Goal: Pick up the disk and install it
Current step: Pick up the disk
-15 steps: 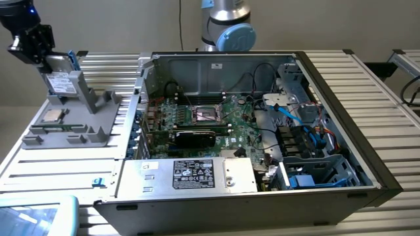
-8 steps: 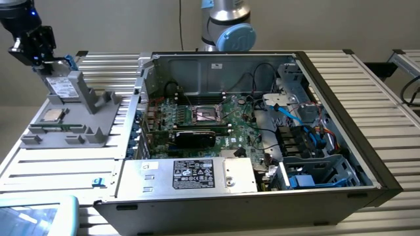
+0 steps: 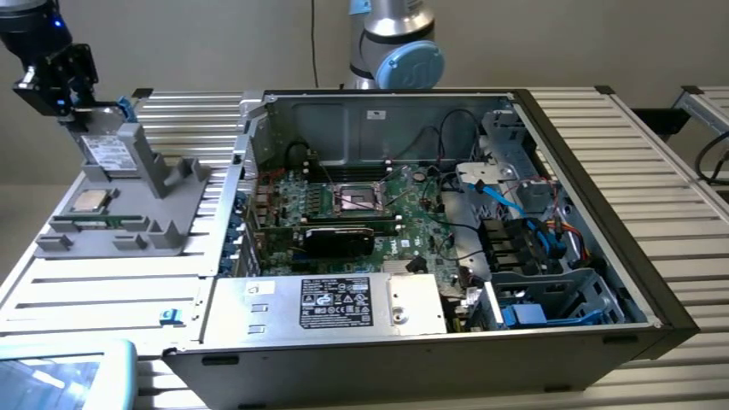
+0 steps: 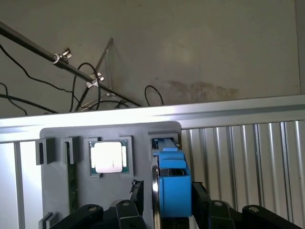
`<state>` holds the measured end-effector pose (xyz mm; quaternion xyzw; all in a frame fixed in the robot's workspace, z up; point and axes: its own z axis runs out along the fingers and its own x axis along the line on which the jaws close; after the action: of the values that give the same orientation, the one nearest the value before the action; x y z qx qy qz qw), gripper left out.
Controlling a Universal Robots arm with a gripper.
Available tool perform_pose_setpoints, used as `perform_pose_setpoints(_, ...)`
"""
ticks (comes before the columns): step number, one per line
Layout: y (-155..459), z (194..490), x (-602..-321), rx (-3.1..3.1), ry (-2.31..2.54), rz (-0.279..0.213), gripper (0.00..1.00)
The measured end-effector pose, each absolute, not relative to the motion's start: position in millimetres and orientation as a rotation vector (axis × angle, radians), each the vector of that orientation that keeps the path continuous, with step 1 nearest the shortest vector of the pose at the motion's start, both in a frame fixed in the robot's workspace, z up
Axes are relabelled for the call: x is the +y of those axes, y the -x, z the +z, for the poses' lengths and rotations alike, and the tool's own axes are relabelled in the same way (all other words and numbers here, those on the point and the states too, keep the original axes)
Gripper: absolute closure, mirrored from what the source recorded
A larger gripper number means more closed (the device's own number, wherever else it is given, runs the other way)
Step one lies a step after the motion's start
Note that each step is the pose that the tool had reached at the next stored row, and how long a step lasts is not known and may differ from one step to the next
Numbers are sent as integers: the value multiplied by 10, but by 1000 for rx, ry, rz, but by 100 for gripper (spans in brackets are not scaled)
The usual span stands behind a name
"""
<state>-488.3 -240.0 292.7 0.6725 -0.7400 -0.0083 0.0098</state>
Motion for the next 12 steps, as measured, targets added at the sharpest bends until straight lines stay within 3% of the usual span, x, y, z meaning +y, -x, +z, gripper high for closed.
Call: perform_pose_setpoints(12, 4901, 2906, -2400, -2315, -2088, -42, 47)
